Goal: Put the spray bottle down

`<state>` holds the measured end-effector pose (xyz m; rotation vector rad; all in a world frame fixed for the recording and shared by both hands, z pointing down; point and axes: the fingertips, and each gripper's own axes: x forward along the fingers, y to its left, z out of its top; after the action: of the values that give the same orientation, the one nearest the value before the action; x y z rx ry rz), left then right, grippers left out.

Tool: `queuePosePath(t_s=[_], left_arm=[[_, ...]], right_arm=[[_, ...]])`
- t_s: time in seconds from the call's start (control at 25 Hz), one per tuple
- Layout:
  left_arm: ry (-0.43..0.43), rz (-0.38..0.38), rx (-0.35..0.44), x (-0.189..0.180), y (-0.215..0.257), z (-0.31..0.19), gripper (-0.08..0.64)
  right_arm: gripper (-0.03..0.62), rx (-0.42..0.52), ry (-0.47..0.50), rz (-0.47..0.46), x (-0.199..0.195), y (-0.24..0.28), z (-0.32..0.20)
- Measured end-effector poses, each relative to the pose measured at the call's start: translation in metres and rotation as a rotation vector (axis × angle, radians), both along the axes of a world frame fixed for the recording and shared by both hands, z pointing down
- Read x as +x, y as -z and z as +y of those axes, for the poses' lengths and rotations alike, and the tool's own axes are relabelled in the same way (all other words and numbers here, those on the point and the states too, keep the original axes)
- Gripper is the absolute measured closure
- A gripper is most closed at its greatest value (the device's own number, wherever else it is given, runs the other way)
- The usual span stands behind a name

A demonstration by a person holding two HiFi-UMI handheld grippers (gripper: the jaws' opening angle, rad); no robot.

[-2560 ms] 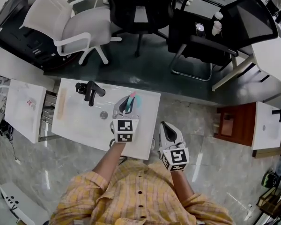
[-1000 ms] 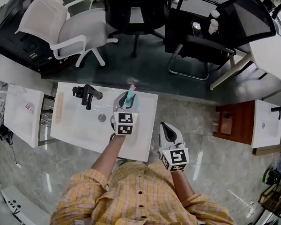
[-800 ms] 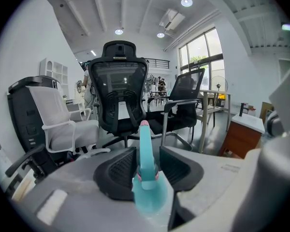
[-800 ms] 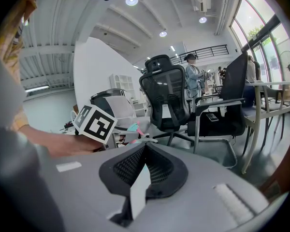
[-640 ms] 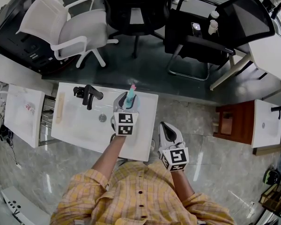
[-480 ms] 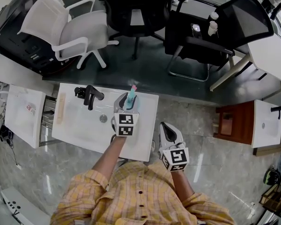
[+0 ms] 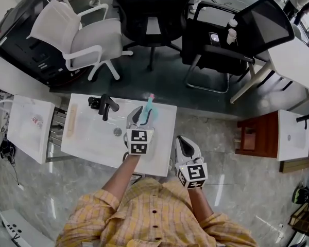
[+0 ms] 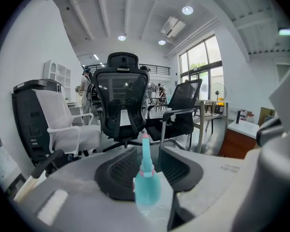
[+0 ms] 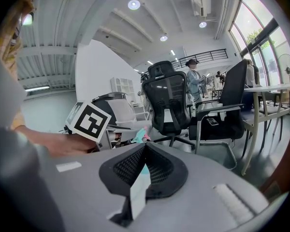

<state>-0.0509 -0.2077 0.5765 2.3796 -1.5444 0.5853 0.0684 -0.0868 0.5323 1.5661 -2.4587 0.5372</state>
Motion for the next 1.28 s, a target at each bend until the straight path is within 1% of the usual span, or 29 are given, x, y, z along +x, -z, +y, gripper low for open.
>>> queuePosePath(t_s=[0.16,0.36,0.44,0.52,0.68,1.28], left_arm=[[0.002,0.036,0.001,-0.001,0.01,0.023,0.439],[-0.002,0.066,0.032,-0.004,0.031,0.049,0.483],[-0.003,0.079,0.042,-0.007,0.04,0.058,0.486],[-0.005,0.092,0.054,-0.011,0.048,0.066,0.526],[-0.009,0.105,0.08,-0.016,0.064,0.081,0.554],[-0.067,0.127,0.11,-0.03,0.085,0.133,0.56]], right_arm=[[0.592,0.014,-0.008,0.0,-0.007,0.008,0.01],[0.592,0.032,-0.022,-0.001,-0.013,0.018,0.026],[0.592,0.039,-0.027,0.0,-0.015,0.023,0.031],[0.592,0.051,-0.035,0.0,-0.018,0.028,0.034],[0.592,0.065,-0.046,-0.006,-0.021,0.037,0.042],[0.593,0.104,-0.083,-0.013,-0.038,0.058,0.065]])
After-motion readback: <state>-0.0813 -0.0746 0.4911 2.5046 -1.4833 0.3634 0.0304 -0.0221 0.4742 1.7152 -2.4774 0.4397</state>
